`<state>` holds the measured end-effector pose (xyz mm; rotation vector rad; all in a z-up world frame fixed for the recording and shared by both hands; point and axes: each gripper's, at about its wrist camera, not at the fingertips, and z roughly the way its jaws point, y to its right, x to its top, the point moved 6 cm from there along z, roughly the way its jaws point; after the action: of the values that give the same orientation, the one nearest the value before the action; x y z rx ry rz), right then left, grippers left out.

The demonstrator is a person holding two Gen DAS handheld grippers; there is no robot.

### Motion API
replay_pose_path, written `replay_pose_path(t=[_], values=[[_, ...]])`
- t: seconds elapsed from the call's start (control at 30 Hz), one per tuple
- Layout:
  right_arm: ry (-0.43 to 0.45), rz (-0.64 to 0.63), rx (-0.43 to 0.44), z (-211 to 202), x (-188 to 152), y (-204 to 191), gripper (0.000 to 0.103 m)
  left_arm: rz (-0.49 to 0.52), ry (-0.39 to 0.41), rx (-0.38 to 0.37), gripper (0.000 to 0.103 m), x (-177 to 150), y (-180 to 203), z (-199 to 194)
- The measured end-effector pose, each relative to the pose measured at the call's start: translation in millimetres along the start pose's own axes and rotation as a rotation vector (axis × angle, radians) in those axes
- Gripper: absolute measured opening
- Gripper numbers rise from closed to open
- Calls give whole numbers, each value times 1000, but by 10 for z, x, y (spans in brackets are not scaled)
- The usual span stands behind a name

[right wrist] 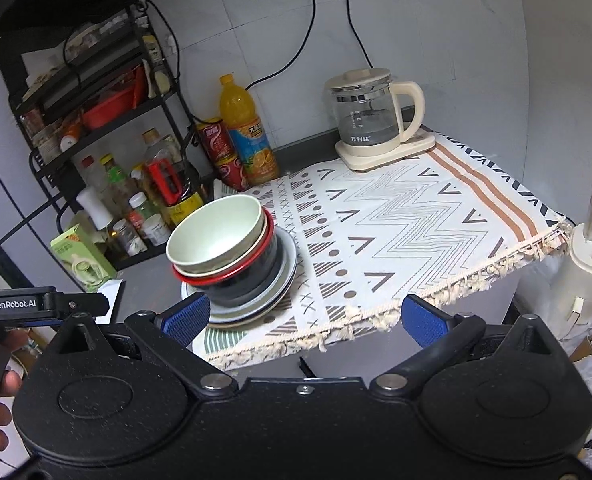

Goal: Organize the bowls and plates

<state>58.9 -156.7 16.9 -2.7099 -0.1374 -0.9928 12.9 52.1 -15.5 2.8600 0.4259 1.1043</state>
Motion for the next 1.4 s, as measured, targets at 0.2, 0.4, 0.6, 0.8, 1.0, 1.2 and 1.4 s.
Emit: replay_pose_path(t=[0.2, 0.4, 0.6, 0.8, 1.0, 1.2, 1.4], values=[[-10, -15, -1, -49, -77, -76, 103, 4, 5, 8, 103, -100, -95, -84], [-6, -46, -12, -70, -111, -146, 103, 10, 5, 12, 103, -161, -174, -109], [-30, -63, -15, -45, -184, -200, 103, 12, -7, 11, 103, -228, -227, -87], [-43, -71, -25, -48, -232, -199, 103, 29, -16, 11, 103, -291, -244, -82], [-56, -64, -15, -46, -255, -214, 103, 40, -23, 7, 103, -309, -232, -73], [-62, -64, -18, -32, -266, -207, 103, 37, -27, 8, 103, -309, -215, -61], [-64, -67, -20, -27, -264, -212, 103, 50, -24, -2, 103, -311, -200, -63]])
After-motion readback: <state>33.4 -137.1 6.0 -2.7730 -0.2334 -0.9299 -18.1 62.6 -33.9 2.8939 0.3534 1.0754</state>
